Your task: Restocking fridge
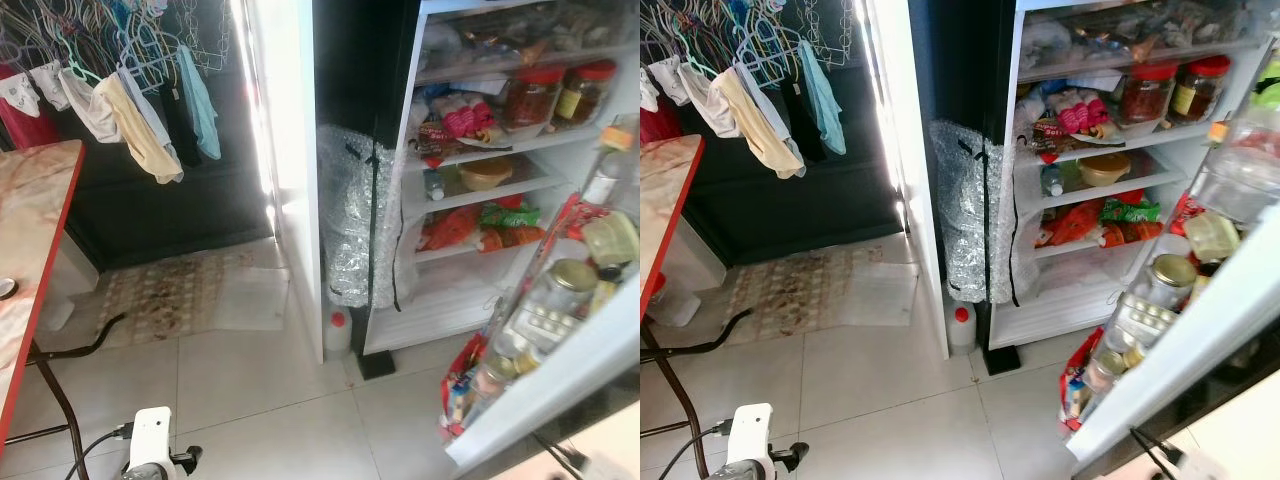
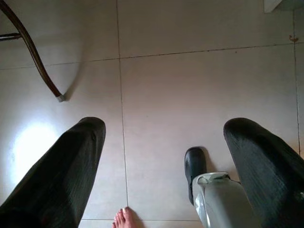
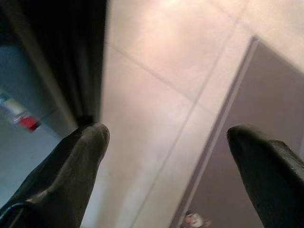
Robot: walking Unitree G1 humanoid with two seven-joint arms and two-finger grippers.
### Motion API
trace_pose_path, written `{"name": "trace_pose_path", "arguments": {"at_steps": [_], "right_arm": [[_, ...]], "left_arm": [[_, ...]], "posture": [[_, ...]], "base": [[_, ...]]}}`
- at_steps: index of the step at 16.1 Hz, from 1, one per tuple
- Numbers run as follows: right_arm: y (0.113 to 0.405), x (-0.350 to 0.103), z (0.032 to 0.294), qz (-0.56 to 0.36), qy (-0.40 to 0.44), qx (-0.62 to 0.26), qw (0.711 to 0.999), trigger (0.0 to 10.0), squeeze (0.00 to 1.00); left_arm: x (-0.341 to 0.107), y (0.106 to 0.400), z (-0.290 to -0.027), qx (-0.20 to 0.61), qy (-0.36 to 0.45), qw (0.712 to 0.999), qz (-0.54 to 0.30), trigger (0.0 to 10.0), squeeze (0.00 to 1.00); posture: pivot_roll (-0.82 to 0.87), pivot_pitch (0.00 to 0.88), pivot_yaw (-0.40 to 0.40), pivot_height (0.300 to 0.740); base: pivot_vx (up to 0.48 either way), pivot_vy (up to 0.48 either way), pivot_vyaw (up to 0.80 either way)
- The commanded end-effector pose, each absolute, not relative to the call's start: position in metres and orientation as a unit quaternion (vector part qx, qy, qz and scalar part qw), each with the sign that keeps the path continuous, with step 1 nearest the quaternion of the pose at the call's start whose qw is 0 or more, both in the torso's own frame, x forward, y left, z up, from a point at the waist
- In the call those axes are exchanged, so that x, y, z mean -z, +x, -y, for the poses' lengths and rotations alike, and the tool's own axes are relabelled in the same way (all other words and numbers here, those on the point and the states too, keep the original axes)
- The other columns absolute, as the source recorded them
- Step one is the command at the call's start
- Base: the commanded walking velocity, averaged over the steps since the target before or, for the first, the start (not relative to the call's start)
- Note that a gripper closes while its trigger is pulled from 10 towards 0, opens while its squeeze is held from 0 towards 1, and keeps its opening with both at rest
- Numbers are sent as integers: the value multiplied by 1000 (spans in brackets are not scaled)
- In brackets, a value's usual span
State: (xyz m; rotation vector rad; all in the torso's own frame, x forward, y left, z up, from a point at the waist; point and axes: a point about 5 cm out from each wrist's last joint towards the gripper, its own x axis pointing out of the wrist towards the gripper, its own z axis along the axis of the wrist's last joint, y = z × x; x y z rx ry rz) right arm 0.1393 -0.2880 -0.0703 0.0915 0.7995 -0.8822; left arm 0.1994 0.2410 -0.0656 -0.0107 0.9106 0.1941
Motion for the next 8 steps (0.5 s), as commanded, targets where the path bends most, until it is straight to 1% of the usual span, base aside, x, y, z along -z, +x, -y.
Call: {"name": "trace_pose_path", "arguments": {"at_steps": [1,4,8], "right_arm": [[130,78,279,-399,52,409,819,10000,0],[132,77,280,-398,54,408,820,10000,0],[130,75,286,-396,44,423,814,10000,0]], "left_arm": [[67,195,-244,-93,1,890,-446,10000,0],[67,195,-243,-92,-1,890,-446,10000,0],[67,196,-243,-92,-1,890,-446,10000,0]], "posture": [[-179,0,54,740],[-179,0,52,740],[-180,0,51,740]], "base": [[0,0,0],[0,0,0],[0,0,0]]}}
